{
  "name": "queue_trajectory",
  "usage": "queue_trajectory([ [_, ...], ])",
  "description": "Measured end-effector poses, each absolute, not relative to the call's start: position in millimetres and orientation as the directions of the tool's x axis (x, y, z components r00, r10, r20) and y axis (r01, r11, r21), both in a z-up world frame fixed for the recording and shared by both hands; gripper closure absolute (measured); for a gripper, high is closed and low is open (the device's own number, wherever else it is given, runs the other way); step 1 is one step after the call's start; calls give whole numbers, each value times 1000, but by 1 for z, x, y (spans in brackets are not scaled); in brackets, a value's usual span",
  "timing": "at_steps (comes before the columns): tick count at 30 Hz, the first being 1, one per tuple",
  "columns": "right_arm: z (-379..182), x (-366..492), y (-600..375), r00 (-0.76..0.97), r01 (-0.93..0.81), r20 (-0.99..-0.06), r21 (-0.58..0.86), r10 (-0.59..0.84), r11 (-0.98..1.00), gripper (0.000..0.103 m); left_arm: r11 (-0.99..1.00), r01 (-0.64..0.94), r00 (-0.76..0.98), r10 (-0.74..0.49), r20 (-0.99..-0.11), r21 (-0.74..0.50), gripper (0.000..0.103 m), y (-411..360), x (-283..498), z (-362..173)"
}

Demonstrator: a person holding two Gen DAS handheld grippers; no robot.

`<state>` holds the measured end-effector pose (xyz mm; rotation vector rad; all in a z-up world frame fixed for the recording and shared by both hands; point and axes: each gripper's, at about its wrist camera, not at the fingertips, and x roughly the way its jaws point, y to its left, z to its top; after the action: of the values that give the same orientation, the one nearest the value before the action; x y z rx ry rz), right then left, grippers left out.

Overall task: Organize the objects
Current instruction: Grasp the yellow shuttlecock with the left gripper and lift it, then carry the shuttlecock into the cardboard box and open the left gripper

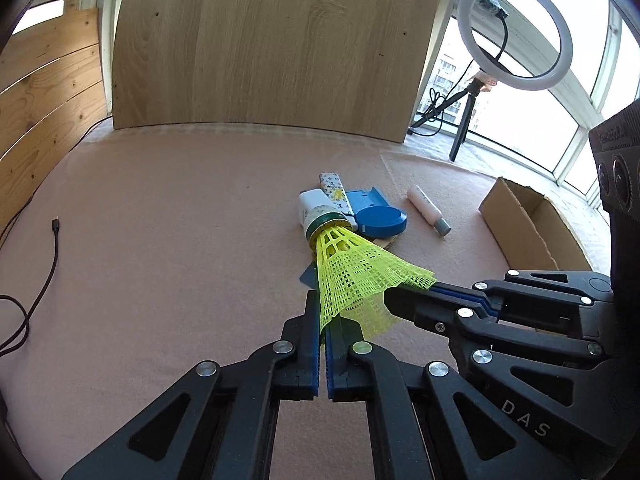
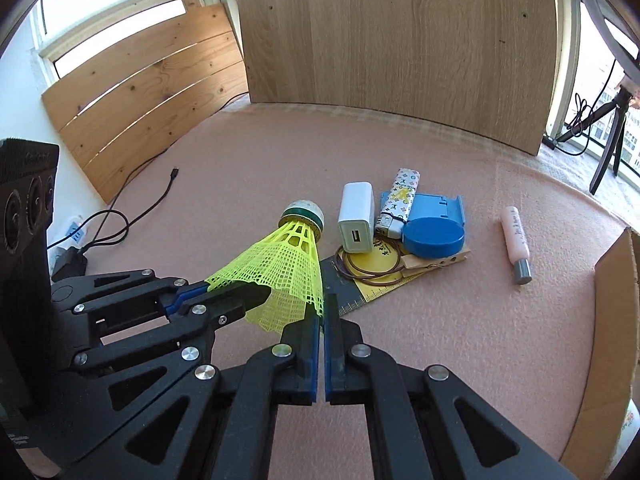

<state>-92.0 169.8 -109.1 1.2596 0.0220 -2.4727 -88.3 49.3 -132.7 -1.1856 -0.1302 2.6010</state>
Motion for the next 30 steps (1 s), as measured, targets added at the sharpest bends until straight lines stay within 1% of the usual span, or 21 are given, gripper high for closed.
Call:
queue_trajectory([
  [7, -76, -65, 186, -594, 308, -738, 159, -321, -938, 101, -952, -248, -652, 301, -696, -179, 102, 72, -69, -100],
  [16, -54, -38, 222, -648, 268, -698, 165, -305, -949, 101, -941, -302, -666, 322, -673, -152, 102, 119, -54, -71],
  [21, -47, -28, 255, -676, 229, -681, 168, -280, -959, 101, -924, -358, -658, 352, -666, -135, 102, 160, -52, -63],
  [30, -44, -11, 327, -712, 107, -671, 184, -205, -977, 101, -873, -470, -605, 427, -672, -132, 102, 245, -52, -61],
])
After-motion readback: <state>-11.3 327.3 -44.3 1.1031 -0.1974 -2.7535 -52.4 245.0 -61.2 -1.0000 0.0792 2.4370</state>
